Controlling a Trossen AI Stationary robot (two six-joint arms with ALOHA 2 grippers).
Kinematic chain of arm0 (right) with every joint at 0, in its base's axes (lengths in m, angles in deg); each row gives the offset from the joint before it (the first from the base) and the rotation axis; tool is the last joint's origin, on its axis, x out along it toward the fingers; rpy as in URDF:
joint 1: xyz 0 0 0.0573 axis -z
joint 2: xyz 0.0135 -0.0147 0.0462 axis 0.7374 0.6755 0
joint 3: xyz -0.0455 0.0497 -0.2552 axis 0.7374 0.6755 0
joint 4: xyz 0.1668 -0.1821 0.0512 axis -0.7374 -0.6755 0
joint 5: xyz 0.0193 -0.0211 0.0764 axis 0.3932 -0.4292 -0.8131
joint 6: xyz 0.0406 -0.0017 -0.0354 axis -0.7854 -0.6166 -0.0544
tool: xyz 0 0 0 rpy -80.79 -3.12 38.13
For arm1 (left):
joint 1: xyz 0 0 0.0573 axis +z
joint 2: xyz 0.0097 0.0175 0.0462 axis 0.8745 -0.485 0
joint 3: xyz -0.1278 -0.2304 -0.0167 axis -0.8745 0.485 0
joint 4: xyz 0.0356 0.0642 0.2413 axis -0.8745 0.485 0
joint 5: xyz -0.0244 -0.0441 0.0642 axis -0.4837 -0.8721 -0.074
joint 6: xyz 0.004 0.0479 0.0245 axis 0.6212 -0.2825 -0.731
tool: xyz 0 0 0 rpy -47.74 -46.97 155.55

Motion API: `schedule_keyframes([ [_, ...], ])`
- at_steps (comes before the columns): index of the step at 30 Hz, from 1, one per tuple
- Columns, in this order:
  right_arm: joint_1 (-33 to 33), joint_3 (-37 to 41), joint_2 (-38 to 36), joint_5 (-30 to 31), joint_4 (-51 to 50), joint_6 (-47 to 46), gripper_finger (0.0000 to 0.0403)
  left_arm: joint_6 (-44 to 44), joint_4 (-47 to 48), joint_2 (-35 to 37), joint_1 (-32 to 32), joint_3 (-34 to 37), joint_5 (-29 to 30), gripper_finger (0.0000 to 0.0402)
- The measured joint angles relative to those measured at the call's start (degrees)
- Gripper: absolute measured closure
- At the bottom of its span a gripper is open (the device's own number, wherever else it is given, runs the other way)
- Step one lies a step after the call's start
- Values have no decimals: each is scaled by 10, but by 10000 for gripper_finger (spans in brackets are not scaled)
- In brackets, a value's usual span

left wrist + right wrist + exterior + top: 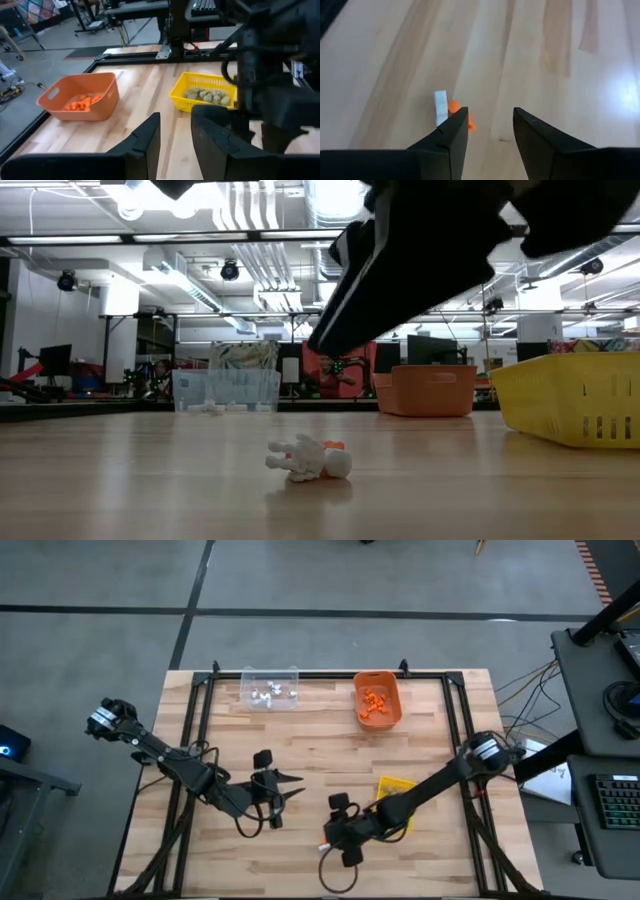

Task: Sort Halloween decoration
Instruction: Put the orange skeleton toy into the yellow bin

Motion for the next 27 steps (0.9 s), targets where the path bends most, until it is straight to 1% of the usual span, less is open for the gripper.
schedule_keyframes([
  [7, 0, -7, 40, -4, -3, 23, 241, -14, -5, 1, 2, 0, 10, 310],
  [9, 1, -7, 48, -5, -2, 29, 241, -14, -6, 1, 2, -1, 10, 310],
  [14, 7, -6, 66, -31, -1, 32, 246, -14, -8, 1, 2, 0, 10, 310],
  [21, 18, -5, 69, -38, 4, 36, 246, -12, -9, 1, 2, 1, 10, 310],
  [24, 24, -5, 69, -59, 13, 47, 246, -10, -9, 1, 2, 1, 10, 310],
  [27, 29, -5, 70, -63, 22, 48, 250, -10, -9, 1, 2, 1, 10, 310],
])
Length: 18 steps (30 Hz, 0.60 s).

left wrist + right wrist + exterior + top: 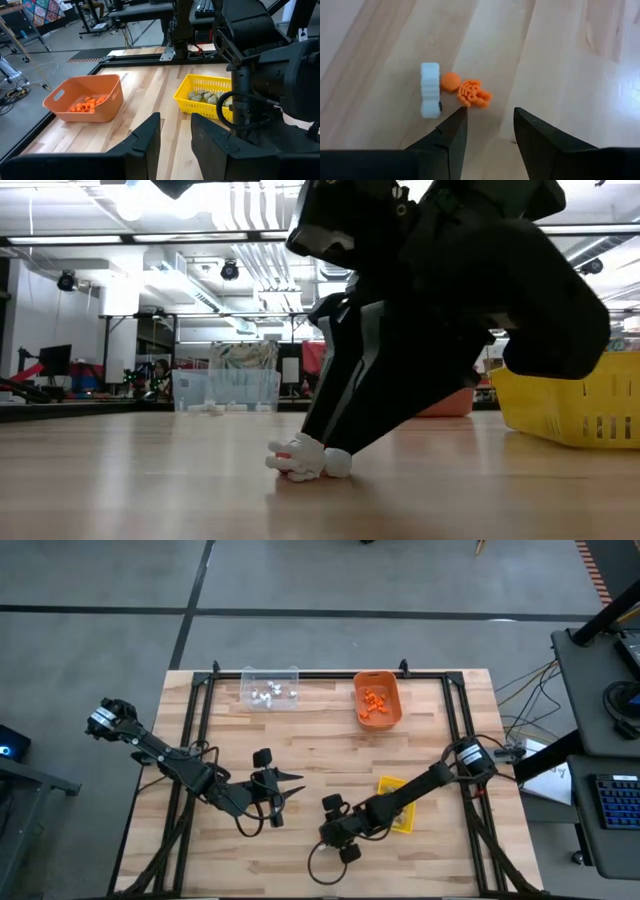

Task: Sort Halloween decoration
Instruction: Put the orange skeleton toy into the yellow bin

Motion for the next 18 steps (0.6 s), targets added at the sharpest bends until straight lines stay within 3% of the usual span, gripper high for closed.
schedule_keyframes([
  [18, 12, 1, 0, -26, 70, 69, 256, 13, 0, 0, 0, 3, 0, 310],
])
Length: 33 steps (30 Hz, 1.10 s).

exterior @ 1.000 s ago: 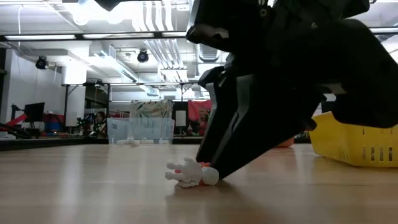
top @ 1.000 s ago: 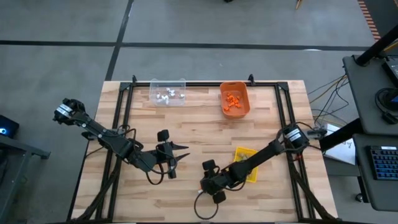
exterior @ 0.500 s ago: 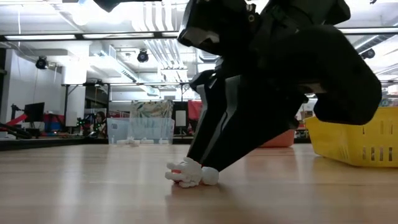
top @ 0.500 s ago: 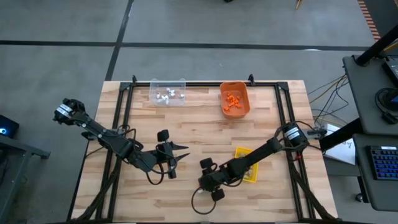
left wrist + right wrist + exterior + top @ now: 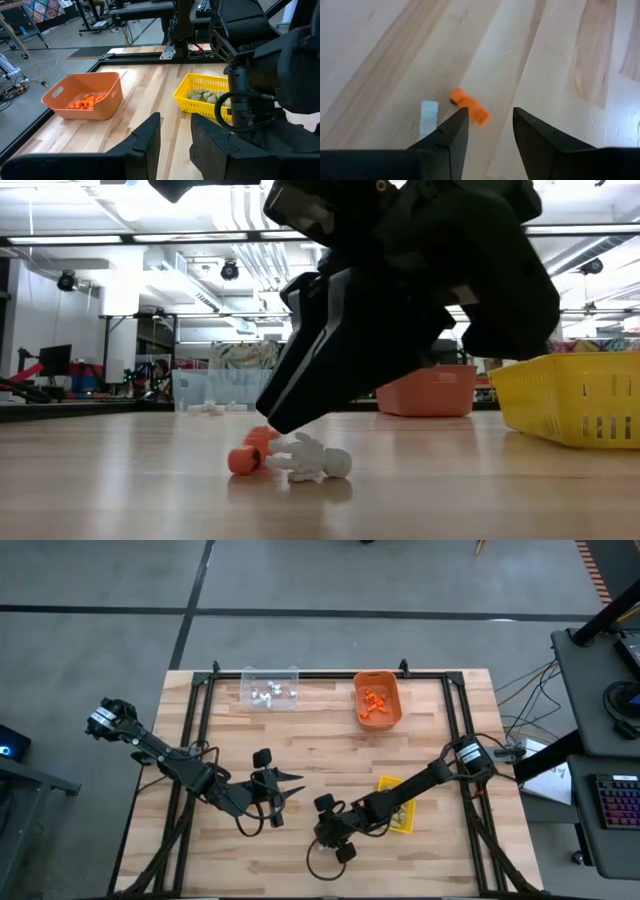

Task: Sort Halloween decoration
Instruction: Put the orange skeleton toy into the yellow bin

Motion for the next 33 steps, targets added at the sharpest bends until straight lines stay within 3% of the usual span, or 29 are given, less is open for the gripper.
schedule_keyframes([
  [10, 7, 0, 0, -48, 4, 22, 261, 11, 0, 0, 0, 0, 0, 310],
  [33, 23, 18, 0, -78, 59, 55, 269, 15, -4, 0, 0, 0, 0, 310],
])
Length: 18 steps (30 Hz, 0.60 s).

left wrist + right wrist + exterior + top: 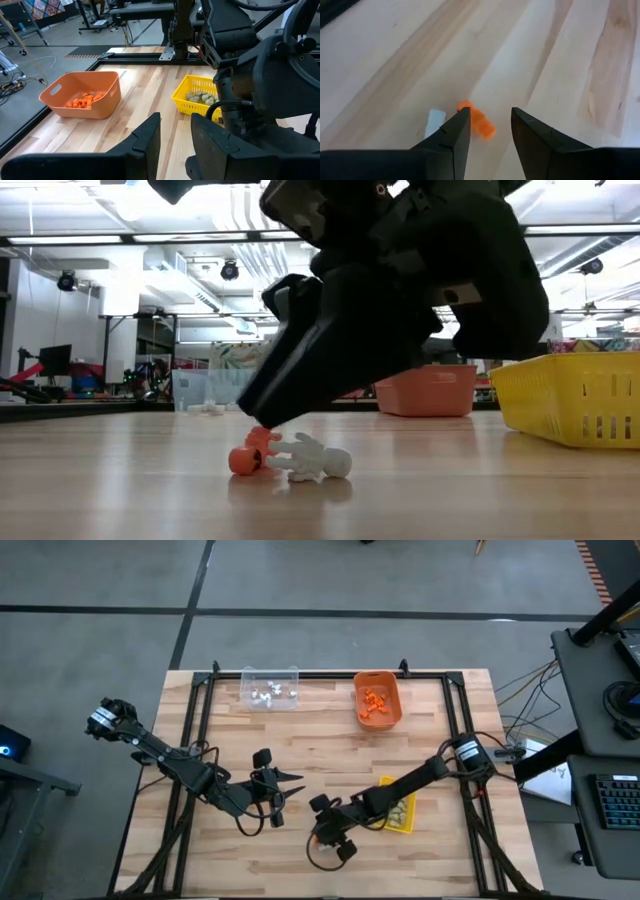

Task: Sort Halloween decoration
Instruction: Put the orange skeleton toy into the yellow bin

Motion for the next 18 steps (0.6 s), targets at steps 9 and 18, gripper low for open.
schedule_keyframes([
  [9, -1, -1, 63, -34, 81, -18, 275, 0, -3, 0, 0, 0, 0, 310],
  [18, 8, -2, 62, -36, 80, -34, 280, 0, -3, 0, 0, 0, -1, 310],
])
